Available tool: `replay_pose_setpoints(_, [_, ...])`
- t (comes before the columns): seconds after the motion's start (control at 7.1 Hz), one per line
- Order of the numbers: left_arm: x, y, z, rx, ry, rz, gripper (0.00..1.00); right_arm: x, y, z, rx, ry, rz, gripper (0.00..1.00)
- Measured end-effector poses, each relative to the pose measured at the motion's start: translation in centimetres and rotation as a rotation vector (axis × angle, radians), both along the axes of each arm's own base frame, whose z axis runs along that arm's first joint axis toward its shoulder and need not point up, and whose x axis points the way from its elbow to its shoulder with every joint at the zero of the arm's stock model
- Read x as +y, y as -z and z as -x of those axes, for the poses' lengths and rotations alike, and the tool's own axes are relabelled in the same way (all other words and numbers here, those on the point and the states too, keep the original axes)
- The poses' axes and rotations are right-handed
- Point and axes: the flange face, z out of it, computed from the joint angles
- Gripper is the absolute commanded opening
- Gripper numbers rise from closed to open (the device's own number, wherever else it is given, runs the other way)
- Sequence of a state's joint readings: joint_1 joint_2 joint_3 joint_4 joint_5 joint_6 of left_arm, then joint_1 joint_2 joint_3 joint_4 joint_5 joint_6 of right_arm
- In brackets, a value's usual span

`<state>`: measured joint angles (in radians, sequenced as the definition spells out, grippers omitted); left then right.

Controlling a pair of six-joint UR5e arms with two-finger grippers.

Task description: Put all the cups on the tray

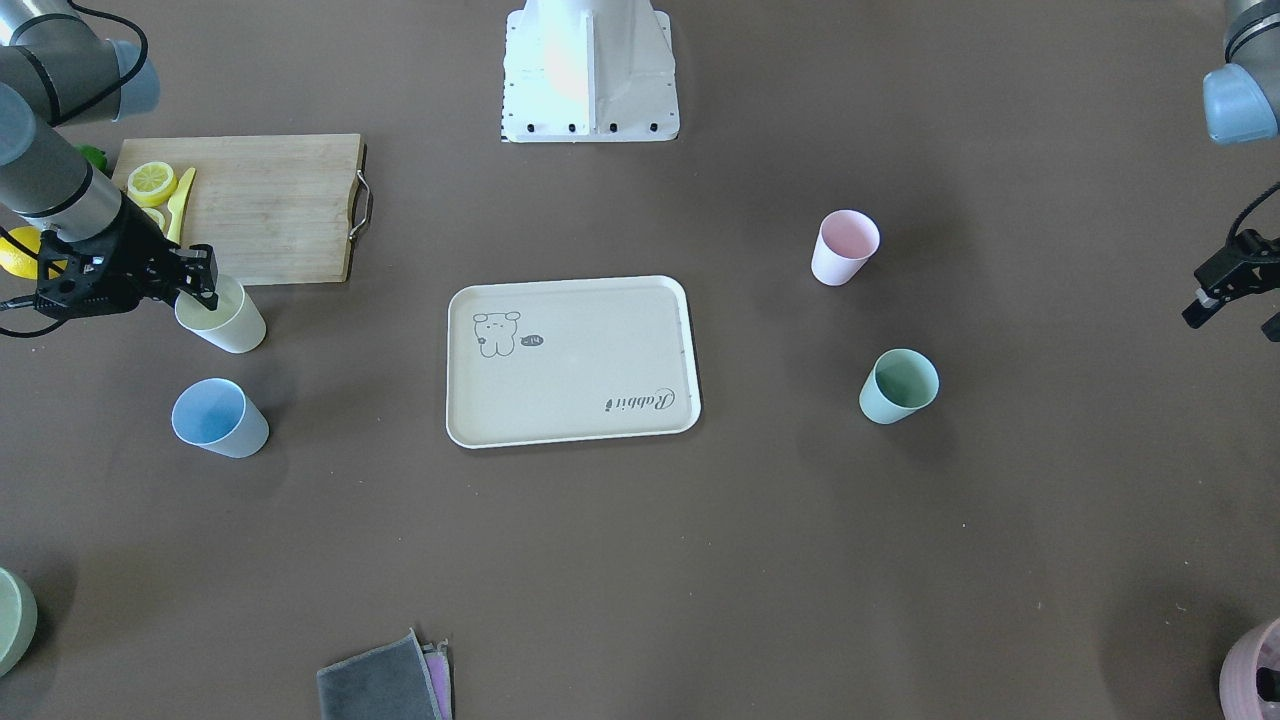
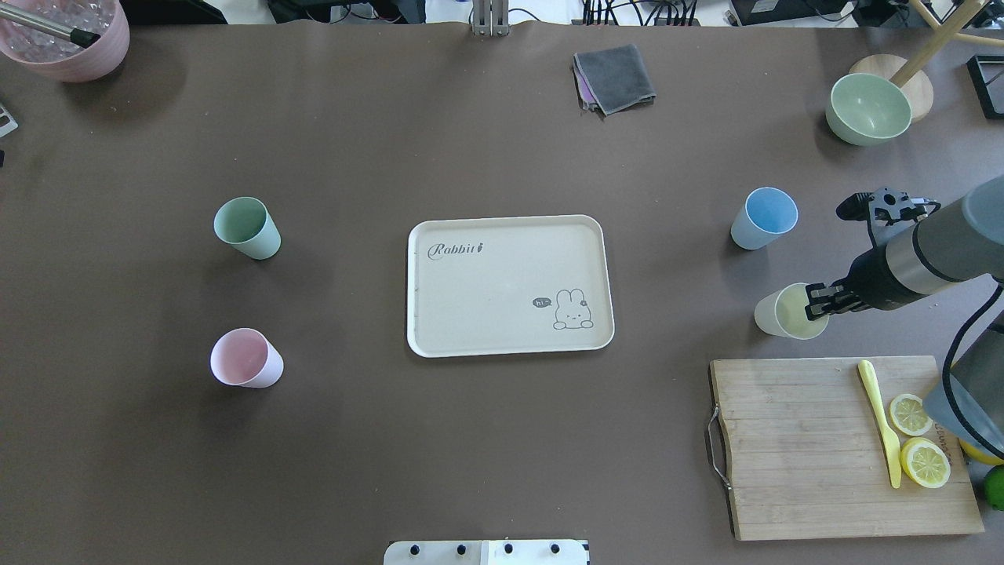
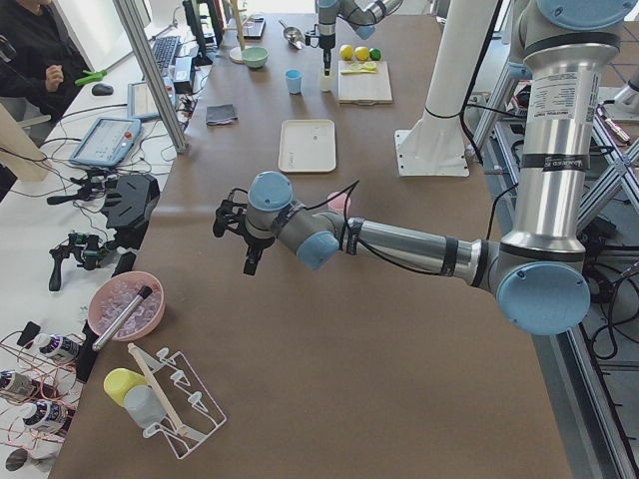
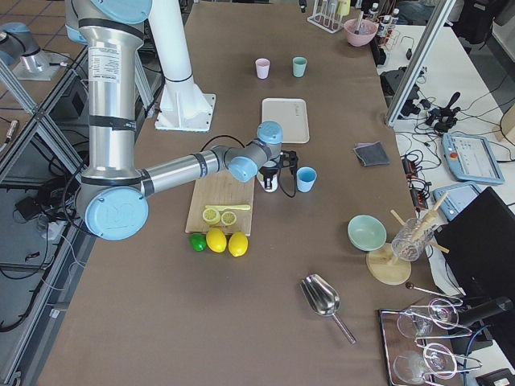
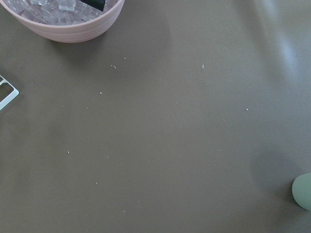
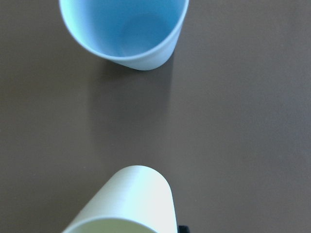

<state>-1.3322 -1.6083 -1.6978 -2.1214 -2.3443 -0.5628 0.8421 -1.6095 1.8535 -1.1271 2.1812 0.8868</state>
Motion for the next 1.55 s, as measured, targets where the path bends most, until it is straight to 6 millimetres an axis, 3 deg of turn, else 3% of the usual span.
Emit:
replay_pose_setpoints(0.28, [0.4,2.1,-3.6,0.046,0.011,0.064,0.98,-0.9,2.6,-2.1,-0.069,-0.008,0.016,0.00])
replay_pose_setpoints(0.56, [2.8,5.8,-10.7,0.080,0.033,0.128,0.98,-2.6,7.3,-3.0,-0.101,-0.028,0.043,0.00])
replay_pose_setpoints(0.85, [6.6,8.6,-17.4,0.095,0.008,0.151,0.98,-4.4,13.0,-1.3,-0.087,-0.046,0.073,0.00])
replay_pose_setpoints(0.99, [8.5,8.8,-19.8,0.088,-0.017,0.157,0.98,-4.6,14.8,0.3,-0.079,-0.049,0.075,0.00])
replay_pose_setpoints(1.41, [13.3,8.6,-24.4,0.063,-0.109,0.153,0.97,-4.6,18.3,4.4,-0.085,-0.044,0.063,0.00])
replay_pose_setpoints(1.55, [14.6,8.7,-25.5,0.056,-0.131,0.145,0.87,-4.7,19.0,5.2,-0.089,-0.042,0.061,0.00])
